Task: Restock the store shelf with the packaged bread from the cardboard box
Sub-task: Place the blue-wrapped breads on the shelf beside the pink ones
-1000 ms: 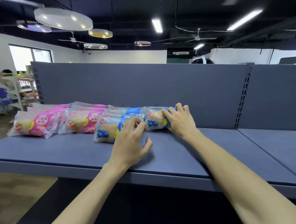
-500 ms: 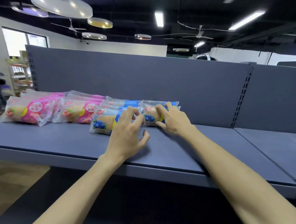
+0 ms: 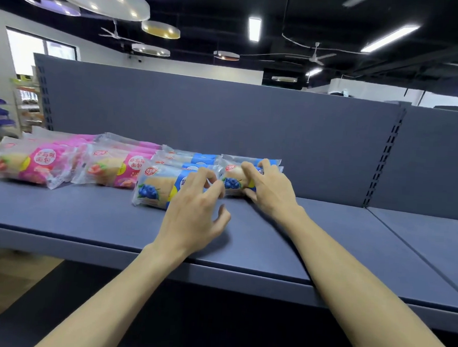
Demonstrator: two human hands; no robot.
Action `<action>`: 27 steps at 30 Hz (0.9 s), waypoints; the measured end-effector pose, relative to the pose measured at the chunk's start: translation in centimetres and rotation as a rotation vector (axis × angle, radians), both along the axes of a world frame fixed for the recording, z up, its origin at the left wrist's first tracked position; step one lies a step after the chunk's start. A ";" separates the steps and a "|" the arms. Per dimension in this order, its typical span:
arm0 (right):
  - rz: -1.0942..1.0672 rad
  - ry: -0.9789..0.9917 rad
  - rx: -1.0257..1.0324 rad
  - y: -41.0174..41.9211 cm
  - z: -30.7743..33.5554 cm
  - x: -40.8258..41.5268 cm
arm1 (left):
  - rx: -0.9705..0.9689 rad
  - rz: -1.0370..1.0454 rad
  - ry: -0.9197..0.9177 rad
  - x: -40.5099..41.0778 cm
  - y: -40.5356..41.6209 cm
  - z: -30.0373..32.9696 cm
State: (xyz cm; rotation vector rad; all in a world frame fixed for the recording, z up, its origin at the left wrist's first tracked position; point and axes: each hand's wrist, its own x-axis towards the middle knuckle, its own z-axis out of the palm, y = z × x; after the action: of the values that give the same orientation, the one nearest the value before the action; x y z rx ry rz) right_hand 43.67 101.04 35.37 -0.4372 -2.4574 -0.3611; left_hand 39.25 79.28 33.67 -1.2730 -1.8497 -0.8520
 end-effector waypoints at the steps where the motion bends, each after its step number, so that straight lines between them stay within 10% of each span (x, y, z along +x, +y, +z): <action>1: -0.001 0.015 0.019 0.1 0.0 -0.1 | -0.003 -0.002 -0.002 0.0 0.0 0.0; 22: 0.007 0.057 0.001 -0.6 1.2 0.7 | -0.037 -0.029 -0.044 -0.2 0.0 -0.1; 27: 0.124 -0.190 -0.256 -2.2 2.5 0.9 | -0.060 -0.035 -0.051 -0.2 0.0 0.0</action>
State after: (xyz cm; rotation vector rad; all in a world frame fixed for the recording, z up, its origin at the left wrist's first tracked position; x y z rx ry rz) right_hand 44.56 98.83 37.87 -0.3675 -2.7138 -0.0359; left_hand 39.09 79.26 33.66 -1.3357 -1.9105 -0.8611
